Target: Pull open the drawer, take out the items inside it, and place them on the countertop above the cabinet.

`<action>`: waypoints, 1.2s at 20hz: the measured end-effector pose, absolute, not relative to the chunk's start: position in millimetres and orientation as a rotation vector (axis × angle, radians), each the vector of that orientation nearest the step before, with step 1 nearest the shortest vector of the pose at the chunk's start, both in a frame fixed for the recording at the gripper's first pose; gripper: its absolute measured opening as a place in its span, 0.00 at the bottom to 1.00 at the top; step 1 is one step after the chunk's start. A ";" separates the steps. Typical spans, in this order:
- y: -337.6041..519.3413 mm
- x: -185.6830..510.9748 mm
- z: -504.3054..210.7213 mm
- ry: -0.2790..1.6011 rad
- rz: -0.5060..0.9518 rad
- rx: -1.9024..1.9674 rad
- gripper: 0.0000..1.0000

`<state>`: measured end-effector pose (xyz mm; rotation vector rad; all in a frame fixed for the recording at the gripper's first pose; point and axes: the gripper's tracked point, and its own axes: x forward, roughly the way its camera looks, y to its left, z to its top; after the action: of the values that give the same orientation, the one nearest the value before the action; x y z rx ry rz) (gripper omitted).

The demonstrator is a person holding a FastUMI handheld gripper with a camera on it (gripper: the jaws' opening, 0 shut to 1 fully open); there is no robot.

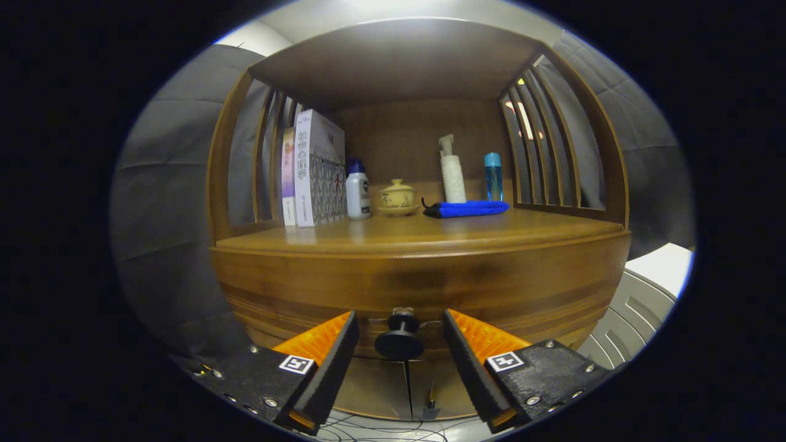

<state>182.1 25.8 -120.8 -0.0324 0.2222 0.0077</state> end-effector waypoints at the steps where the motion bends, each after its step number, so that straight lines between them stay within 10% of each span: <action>1: 27.9 182.0 -126.2 0.238 0.007 -0.027 0.83; 13: 26.6 186.4 -133.6 0.287 -0.029 -0.022 0.30; 24: 31.3 134.0 -131.8 0.278 -0.022 -0.038 0.30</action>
<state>134.0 31.3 -131.8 -0.0377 0.2783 -0.0222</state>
